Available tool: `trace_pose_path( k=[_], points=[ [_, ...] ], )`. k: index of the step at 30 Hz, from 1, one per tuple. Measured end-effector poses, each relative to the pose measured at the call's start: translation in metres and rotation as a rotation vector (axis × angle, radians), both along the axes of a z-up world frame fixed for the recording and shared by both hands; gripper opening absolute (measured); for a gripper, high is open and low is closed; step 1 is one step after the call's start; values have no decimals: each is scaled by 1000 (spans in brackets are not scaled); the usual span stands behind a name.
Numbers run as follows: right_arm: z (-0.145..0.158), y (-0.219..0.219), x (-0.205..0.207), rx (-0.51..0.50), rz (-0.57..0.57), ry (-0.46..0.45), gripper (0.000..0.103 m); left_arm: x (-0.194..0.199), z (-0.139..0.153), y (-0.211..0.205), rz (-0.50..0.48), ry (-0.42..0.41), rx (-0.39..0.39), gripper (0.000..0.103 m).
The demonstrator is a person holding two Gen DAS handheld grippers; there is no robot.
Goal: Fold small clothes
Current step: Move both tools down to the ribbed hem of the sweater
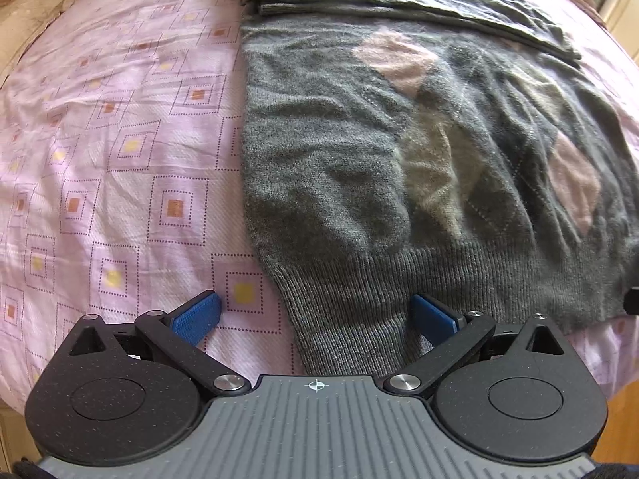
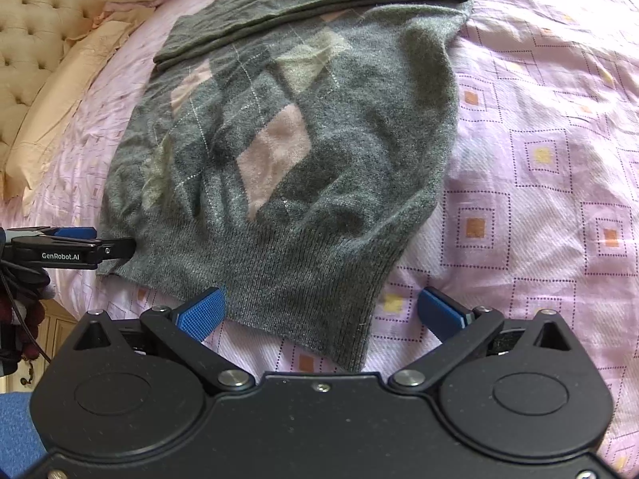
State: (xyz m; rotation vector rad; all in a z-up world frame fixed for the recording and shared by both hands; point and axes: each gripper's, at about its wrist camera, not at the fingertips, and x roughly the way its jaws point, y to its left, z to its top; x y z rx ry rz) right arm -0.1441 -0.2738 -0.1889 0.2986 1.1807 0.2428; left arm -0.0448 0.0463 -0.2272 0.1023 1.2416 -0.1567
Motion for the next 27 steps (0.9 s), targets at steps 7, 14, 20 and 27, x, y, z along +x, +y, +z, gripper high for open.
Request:
trace_pose_path(
  k=[7,14,20,27],
  points=[
    [0,-5,-7,27,0,-30,103,-11,9,3,8,-22,-43,84],
    [-1,-2,-14,14,49,-68,103,-21,12,9,13,-42,-92,70],
    [-2,-5,-16,29,40,-80,103,-12,15,10,8,-55,-148,61],
    [0,-7,-15,41,33,-68,103,-6,13,4,-1,-53,-164,59]
  ],
)
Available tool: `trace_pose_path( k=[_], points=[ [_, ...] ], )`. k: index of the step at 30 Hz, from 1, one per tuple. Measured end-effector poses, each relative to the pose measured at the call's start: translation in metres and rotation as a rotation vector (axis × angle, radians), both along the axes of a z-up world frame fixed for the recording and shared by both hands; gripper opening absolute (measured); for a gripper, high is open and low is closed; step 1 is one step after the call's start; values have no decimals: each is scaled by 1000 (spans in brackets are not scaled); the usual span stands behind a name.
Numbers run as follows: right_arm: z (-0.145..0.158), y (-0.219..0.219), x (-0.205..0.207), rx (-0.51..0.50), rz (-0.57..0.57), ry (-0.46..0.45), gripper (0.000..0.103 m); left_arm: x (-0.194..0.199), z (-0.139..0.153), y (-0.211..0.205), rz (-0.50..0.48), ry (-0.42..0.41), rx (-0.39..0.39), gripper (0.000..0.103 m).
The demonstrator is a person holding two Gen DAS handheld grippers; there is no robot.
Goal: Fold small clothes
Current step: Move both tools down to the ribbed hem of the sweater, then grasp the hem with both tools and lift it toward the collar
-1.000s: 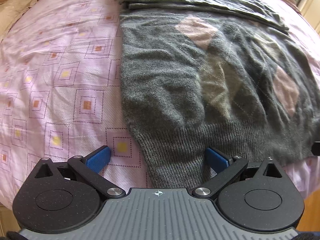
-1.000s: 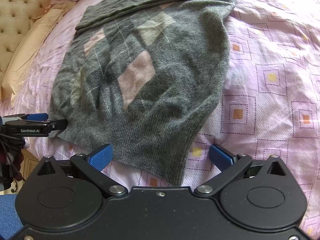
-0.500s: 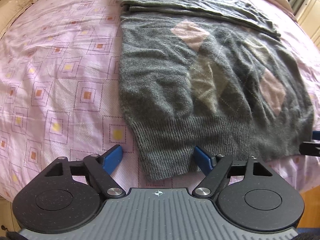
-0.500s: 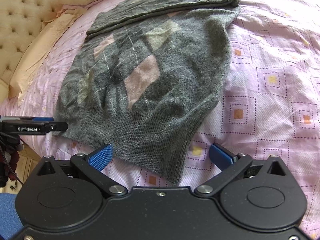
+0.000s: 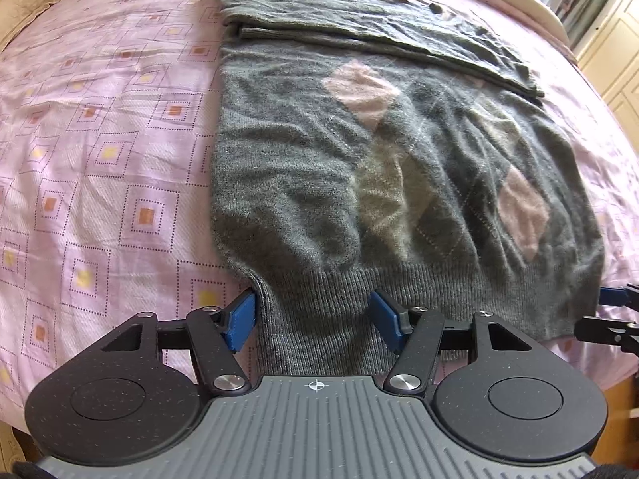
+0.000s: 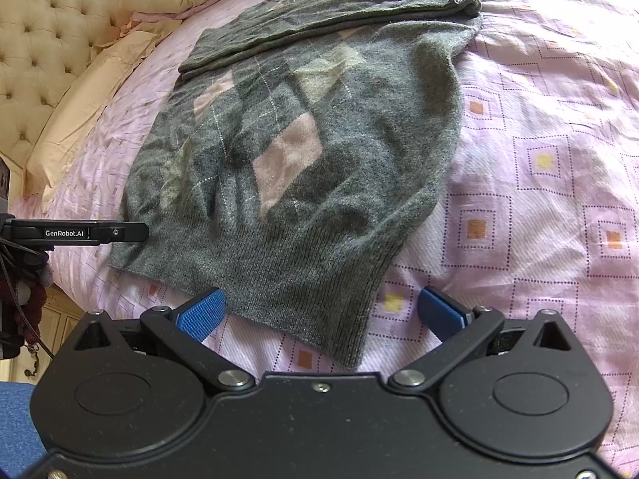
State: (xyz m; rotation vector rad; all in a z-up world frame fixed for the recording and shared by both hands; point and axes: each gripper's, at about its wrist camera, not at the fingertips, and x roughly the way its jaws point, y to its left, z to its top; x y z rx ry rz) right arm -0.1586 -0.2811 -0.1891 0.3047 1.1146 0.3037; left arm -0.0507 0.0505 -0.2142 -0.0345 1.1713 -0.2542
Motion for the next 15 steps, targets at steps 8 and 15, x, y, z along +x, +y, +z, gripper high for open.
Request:
trace_pose_path(
  k=[8,15],
  points=[
    [1,-5,5,32,-28,29,102,-7,1,11,18,4,-26,51],
    [3,-11,12,52,-46,67,71,-4,2,21,66,18,-62,32]
  ],
)
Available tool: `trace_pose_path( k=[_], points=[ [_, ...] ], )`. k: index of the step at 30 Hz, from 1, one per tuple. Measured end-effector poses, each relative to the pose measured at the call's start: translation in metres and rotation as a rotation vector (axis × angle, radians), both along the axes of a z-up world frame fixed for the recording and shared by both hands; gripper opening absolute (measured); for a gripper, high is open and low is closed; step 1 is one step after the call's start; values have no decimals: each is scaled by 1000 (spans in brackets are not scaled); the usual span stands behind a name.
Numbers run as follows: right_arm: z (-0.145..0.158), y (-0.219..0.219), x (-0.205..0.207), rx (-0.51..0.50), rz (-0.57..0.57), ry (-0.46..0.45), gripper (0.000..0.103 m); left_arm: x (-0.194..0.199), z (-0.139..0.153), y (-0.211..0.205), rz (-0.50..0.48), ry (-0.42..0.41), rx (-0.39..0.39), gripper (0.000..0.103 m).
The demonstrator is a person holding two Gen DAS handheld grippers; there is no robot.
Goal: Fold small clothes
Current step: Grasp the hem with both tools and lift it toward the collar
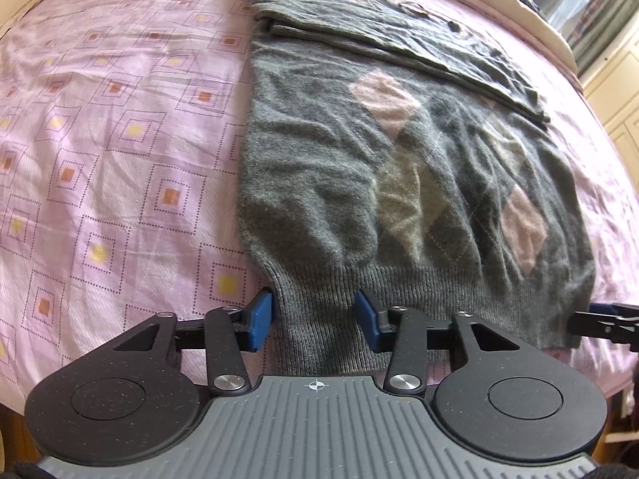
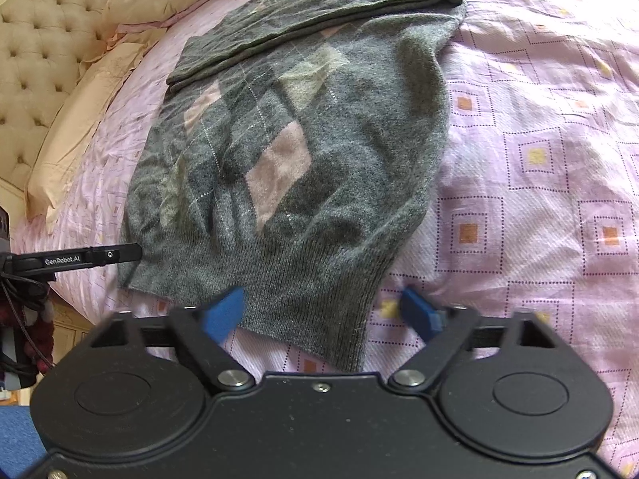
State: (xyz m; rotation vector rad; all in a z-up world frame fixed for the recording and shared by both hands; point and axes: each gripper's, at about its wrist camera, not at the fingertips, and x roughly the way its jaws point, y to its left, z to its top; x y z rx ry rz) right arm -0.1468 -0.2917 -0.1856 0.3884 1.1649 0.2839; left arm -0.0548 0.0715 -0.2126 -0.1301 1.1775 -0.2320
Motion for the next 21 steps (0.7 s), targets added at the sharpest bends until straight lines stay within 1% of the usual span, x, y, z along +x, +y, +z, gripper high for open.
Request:
trace_pose_path(
  k=[2,4,5,6,7,9,10,11,13,16,21],
  points=[
    [0,-2,3,8,-11,17,62,-1,0,0,7,7,10,22],
    [-1,-4,5,12,-17,29,59,-3,1,1,10,8,4,22],
    [-1,-4,5,9,-18,35,55,-4,1,1,12,12,2,22],
    [-1,-4,6,5,-19,42,44,-5,0,2,12,15,2,21],
    [-2,-5,7,10,-19,57,37,-6,0,2,13,19,0,21],
    [-6,-5,10,26,-20,97,19,-6,-1,2,19,24,-5,19],
    [-7,-5,11,35,-17,105,13,-5,-1,3,22,26,-10,16],
    [-7,-4,11,46,-18,103,12,-4,-1,4,23,29,-20,6],
    [-3,-4,12,73,-34,97,12,-1,2,5,21,26,-28,5],
    [14,-5,14,110,-58,55,12,2,13,6,19,4,-55,4],
    [59,-14,27,144,-79,-53,12,14,55,15,45,-80,-133,4]
  ],
)
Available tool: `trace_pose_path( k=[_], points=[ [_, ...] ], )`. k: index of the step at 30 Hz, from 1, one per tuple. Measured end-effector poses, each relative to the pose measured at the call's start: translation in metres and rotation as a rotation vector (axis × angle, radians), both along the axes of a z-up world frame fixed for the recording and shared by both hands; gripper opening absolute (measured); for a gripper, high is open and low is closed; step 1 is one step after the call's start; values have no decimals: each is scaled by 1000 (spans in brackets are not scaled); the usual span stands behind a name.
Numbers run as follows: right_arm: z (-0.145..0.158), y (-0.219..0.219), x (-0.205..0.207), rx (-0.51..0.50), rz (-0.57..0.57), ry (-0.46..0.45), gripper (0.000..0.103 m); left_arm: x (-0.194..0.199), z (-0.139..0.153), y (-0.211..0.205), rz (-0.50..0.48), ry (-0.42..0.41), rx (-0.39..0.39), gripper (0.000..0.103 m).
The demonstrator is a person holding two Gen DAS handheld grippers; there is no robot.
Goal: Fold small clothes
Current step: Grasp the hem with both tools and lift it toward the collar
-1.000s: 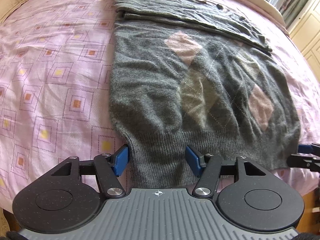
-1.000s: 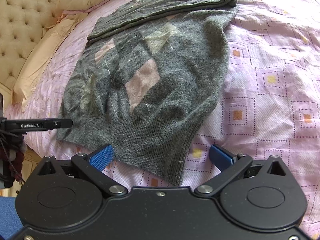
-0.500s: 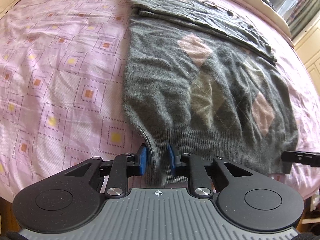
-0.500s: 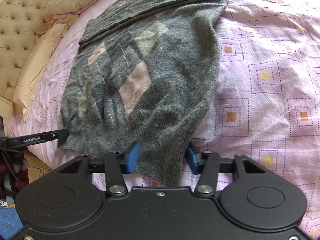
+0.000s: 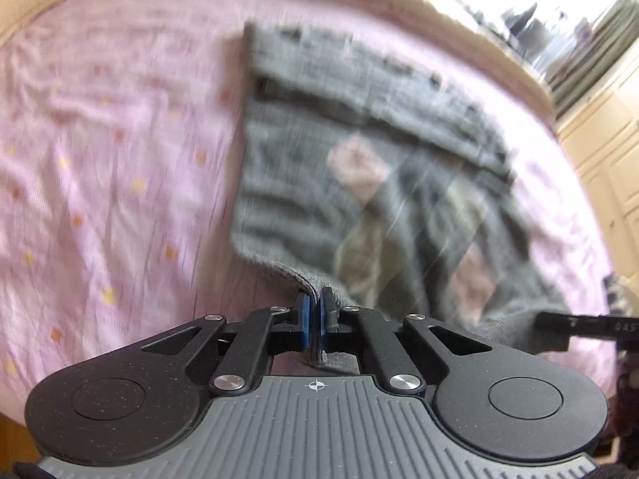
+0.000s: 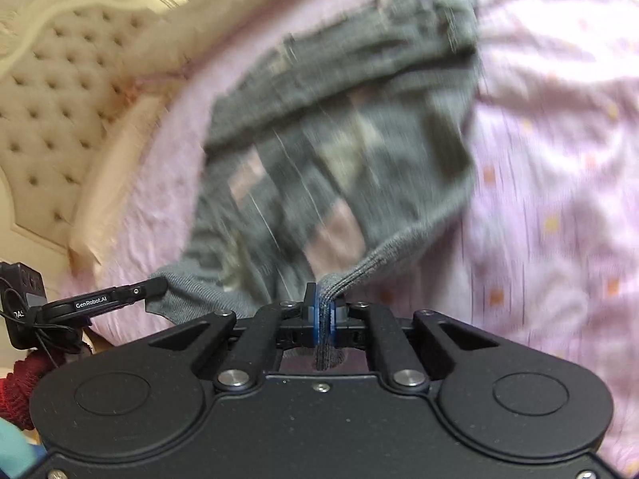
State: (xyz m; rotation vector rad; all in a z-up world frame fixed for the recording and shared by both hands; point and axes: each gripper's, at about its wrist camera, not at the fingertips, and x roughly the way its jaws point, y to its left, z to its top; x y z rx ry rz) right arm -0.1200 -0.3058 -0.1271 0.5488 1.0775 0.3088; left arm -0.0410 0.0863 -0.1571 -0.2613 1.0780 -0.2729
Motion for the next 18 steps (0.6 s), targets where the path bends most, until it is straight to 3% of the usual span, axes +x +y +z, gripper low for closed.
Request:
trace_pose_path(
  k=[5,11,18],
  points=[
    [37,-18,29,6,-72,-106,12,31,46,6,30,-114,-52,4],
    [64,-39,92,24,-163,-208,12,100,86,-2,27,-246,-99,4],
    [60,-51,188,-4,-218,-246,12,190,96,-23,30,-342,-107,4]
  ],
)
